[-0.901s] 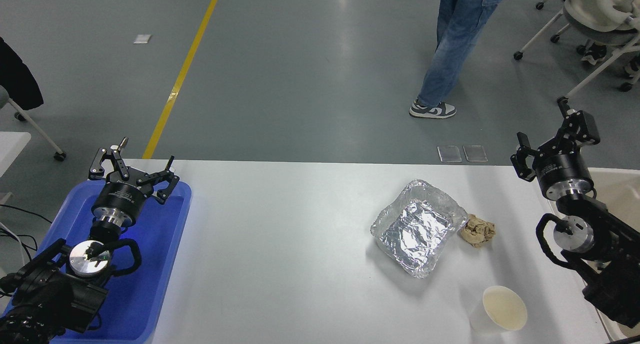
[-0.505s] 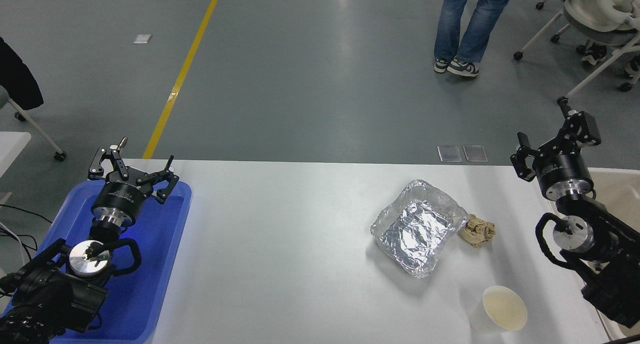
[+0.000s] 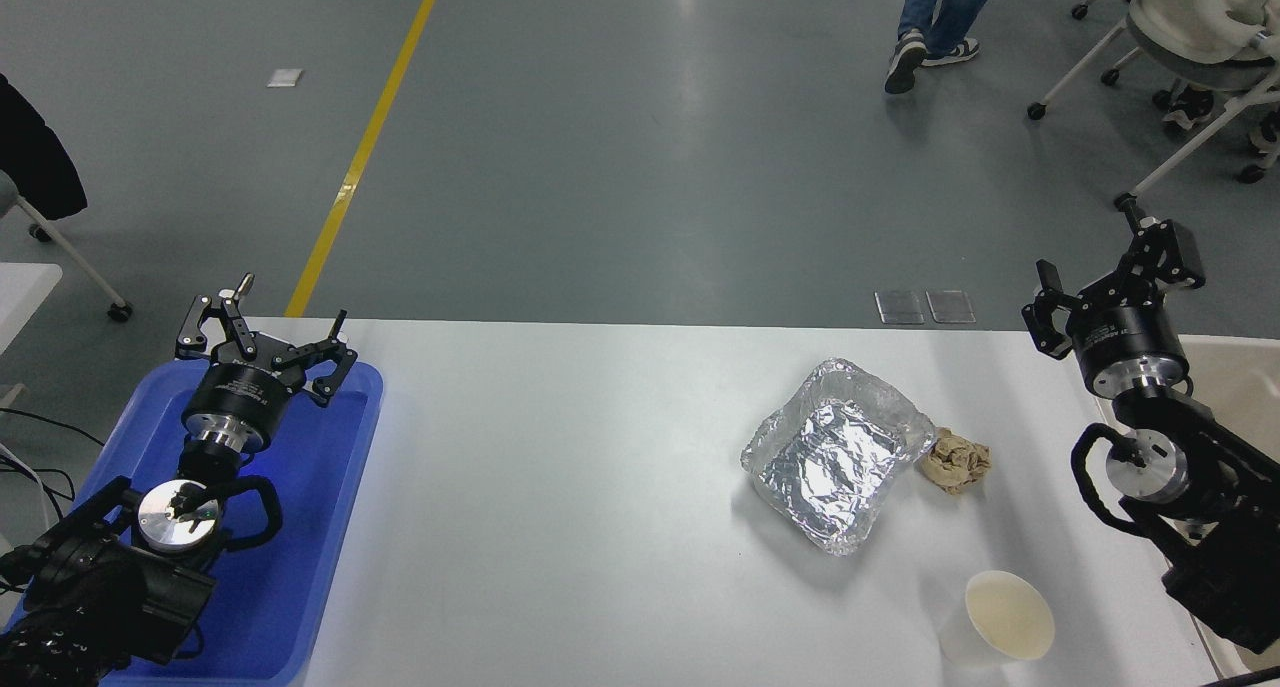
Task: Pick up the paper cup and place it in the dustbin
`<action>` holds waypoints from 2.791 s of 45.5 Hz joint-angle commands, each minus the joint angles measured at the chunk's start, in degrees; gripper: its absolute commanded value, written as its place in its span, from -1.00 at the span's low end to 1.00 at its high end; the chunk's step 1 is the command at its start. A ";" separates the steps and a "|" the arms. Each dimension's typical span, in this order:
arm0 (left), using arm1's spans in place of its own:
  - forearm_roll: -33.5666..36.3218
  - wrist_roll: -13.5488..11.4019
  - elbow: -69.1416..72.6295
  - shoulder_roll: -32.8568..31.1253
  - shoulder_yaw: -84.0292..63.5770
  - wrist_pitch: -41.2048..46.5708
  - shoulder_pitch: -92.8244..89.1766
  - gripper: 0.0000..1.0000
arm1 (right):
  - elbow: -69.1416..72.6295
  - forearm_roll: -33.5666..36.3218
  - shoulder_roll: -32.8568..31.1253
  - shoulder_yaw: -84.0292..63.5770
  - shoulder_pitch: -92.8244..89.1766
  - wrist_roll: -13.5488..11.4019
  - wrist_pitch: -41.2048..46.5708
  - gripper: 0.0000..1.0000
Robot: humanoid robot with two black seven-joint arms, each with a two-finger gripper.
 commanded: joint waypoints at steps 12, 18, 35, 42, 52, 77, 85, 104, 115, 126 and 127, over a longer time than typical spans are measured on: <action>0.00 -0.01 0.02 0.00 0.04 0.00 -0.01 1.00 | -1.45 0.00 -0.29 -0.25 0.96 -0.03 0.13 1.00; 0.00 -0.01 0.02 0.00 0.04 0.00 -0.01 1.00 | -1.36 -0.18 -1.08 -0.69 1.04 -0.03 0.13 1.00; 0.00 -0.01 -0.07 0.00 -0.05 0.00 -0.01 1.00 | -2.77 -0.27 -12.24 -20.35 9.82 -0.65 -1.02 1.00; 0.00 -0.01 0.01 0.00 0.04 0.00 0.08 1.00 | -2.68 -0.09 -15.76 -38.89 17.47 -1.26 -1.37 1.00; 0.00 -0.01 0.02 0.00 0.04 0.00 -0.01 1.00 | -2.68 0.26 -17.34 -64.04 31.70 -13.64 -1.37 1.00; 0.00 -0.01 -0.07 0.00 -0.04 0.00 -0.01 1.00 | 9.00 -22.85 -17.52 -90.41 60.97 -25.43 20.06 1.00; 0.00 0.08 -0.07 0.00 -0.05 0.00 -0.01 1.00 | 16.12 -24.96 -16.12 -101.66 70.82 -25.43 25.44 1.00; 0.09 0.08 -0.07 0.00 0.04 -0.09 -0.01 1.00 | 36.33 -35.15 -17.87 -114.51 78.82 -25.35 26.93 1.00; 0.00 0.08 0.02 0.00 0.04 0.00 -0.01 1.00 | 44.08 -38.85 -19.45 -114.33 79.97 -25.35 29.22 1.00; 0.00 0.08 -0.07 0.00 0.04 0.00 -0.01 1.00 | 44.08 -38.94 -19.28 -114.51 79.01 -25.43 28.87 1.00; 0.00 0.08 -0.07 0.00 0.04 0.00 0.08 1.00 | 44.08 -39.03 -19.11 -114.51 78.83 -25.43 28.78 1.00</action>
